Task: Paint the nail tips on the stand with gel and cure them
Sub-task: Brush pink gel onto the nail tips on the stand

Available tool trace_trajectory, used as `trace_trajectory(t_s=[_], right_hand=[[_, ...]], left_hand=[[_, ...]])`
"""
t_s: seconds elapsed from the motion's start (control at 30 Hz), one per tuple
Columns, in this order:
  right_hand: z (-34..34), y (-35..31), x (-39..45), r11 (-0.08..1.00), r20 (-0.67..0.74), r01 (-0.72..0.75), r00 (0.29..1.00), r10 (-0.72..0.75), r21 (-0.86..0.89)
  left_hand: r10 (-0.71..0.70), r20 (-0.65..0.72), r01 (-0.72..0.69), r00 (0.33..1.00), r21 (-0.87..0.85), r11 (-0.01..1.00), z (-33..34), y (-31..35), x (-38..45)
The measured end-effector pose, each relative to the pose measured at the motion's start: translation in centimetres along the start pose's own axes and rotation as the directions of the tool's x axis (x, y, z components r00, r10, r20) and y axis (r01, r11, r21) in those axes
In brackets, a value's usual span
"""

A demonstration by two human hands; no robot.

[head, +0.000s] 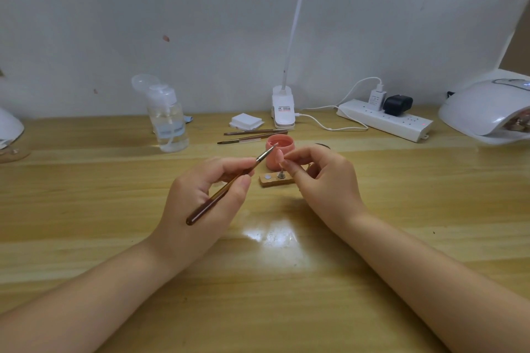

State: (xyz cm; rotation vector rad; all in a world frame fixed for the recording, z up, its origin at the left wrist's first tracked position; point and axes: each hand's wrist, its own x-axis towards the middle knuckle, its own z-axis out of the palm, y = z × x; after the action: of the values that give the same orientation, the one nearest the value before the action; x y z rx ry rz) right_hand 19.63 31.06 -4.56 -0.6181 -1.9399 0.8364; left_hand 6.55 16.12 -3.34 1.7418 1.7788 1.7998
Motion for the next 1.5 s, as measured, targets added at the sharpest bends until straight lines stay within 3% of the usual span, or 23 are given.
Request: trace_trajectory(t_s=[0.17, 0.9, 1.5], right_hand=[[-0.04, -0.05, -0.05, 1.0, -0.012, 0.003, 1.0, -0.004, -0.013], [0.11, 0.1, 0.01, 1.0, -0.022, 0.003, 1.0, -0.003, -0.01], [0.07, 0.14, 0.1, 1.0, 0.024, -0.014, 1.0, 0.014, 0.002]], left_hand=[[0.041, 0.022, -0.042, 0.999, 0.039, 0.998, 0.12, -0.06, 0.11], [-0.04, 0.012, 0.041, 0.999, -0.048, 0.998, 0.08, -0.02, -0.14], [-0.032, 0.028, 0.03, 0.999, 0.053, 0.998, 0.11, 0.17, -0.13]])
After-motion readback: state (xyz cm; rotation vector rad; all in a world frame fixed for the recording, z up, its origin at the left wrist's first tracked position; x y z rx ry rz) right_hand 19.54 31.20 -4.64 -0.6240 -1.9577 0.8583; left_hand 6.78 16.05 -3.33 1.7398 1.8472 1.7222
